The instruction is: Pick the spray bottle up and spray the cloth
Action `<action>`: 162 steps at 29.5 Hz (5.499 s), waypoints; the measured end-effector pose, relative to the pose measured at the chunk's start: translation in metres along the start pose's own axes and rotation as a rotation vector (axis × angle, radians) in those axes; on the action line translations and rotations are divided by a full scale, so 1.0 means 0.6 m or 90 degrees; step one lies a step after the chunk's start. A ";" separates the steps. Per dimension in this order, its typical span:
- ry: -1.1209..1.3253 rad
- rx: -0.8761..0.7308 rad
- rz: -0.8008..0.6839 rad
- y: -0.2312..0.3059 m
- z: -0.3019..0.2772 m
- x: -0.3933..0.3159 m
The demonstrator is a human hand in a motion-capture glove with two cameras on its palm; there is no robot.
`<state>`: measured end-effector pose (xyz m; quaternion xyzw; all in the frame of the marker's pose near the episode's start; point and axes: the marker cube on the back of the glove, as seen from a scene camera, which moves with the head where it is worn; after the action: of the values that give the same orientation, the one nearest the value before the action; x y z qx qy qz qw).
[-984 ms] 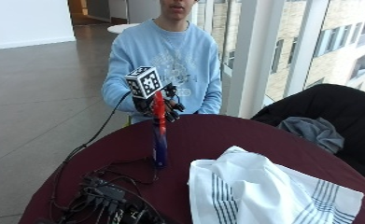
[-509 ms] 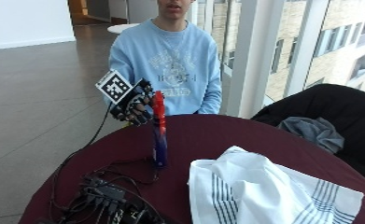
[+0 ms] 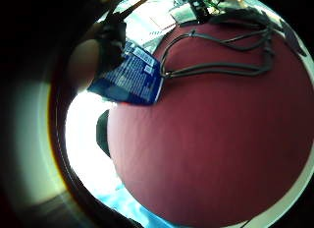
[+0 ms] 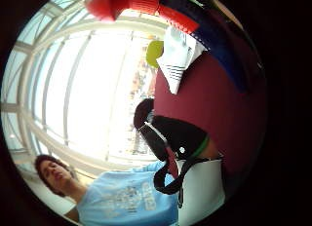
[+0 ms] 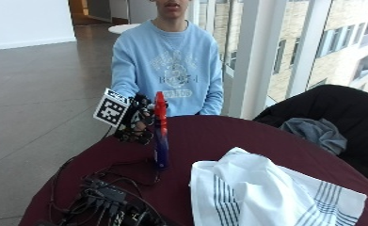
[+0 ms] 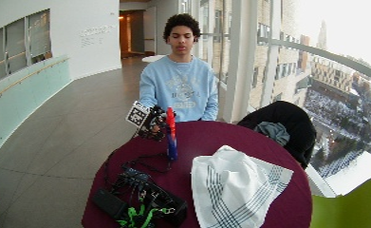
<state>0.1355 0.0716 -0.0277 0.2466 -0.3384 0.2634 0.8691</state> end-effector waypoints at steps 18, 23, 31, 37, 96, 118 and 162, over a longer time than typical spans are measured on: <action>-0.187 0.015 -0.020 -0.105 0.062 0.022; -0.198 -0.003 -0.050 -0.118 0.065 0.014; -0.210 -0.122 -0.028 -0.157 0.059 -0.053; -0.168 -0.202 0.025 -0.205 0.060 -0.104; 0.004 -0.399 0.233 -0.299 0.114 -0.169; -0.211 -0.325 -0.051 -0.192 0.217 -0.258; -0.315 -0.373 -0.232 -0.011 0.508 -0.300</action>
<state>-0.1141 -0.1704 0.0396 0.1006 -0.5480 -0.0690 0.8275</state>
